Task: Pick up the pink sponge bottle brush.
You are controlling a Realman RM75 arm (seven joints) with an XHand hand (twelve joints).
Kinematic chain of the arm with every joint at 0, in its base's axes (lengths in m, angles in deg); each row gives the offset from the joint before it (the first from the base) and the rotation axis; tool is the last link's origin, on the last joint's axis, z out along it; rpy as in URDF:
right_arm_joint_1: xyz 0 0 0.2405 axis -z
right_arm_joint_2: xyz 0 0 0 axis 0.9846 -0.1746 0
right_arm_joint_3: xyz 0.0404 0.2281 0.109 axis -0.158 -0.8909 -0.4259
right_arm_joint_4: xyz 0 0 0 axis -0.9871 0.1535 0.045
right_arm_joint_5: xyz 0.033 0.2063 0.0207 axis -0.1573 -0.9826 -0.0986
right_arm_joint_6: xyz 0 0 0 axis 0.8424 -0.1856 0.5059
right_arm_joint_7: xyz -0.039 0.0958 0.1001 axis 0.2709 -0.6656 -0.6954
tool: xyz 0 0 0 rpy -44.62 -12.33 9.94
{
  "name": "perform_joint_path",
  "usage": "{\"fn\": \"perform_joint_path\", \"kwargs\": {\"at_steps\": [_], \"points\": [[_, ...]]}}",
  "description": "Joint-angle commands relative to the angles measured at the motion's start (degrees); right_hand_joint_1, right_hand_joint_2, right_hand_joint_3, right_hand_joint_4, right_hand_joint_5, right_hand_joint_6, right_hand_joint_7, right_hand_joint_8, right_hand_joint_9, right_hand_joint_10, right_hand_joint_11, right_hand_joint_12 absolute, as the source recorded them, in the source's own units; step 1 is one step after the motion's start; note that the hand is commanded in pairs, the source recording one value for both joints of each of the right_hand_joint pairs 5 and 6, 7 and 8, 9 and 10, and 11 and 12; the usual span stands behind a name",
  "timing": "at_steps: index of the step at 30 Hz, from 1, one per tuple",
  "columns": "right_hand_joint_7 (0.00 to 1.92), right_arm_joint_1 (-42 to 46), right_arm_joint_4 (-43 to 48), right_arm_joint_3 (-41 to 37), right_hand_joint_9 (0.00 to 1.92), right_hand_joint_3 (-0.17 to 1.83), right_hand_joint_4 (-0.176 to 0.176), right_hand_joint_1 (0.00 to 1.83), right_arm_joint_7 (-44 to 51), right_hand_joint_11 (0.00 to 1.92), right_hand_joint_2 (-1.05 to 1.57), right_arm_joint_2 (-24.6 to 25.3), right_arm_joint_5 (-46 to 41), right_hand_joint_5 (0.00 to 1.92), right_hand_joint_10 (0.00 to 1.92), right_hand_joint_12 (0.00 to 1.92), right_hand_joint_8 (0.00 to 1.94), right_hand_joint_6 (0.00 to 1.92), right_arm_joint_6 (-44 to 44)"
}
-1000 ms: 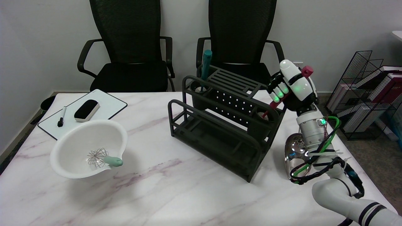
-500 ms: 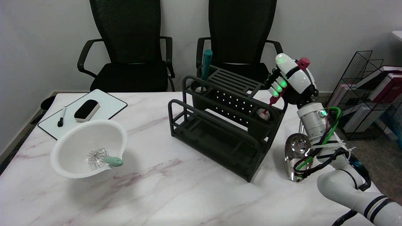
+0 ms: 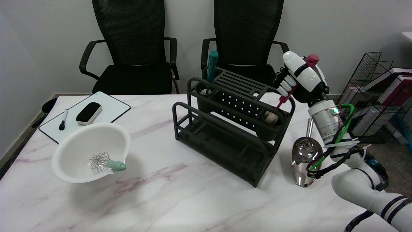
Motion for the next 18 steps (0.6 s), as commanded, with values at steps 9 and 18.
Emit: {"fn": "perform_joint_path", "kwargs": {"at_steps": [9, 18], "points": [[1.92, 6.24, 6.72, -5.57, 1.92, 0.39, 0.000, 0.97, -0.04, 1.92, 1.57, -2.99, -0.05, 1.92, 1.92, 1.92, 1.92, 1.92, 1.46], [1.92, 7.52, 13.48, -9.29, 1.92, 0.37, 0.000, 0.99, -0.12, 1.92, 1.57, -3.32, -0.05, 1.92, 1.92, 1.92, 1.92, 1.92, 3.89]]}}
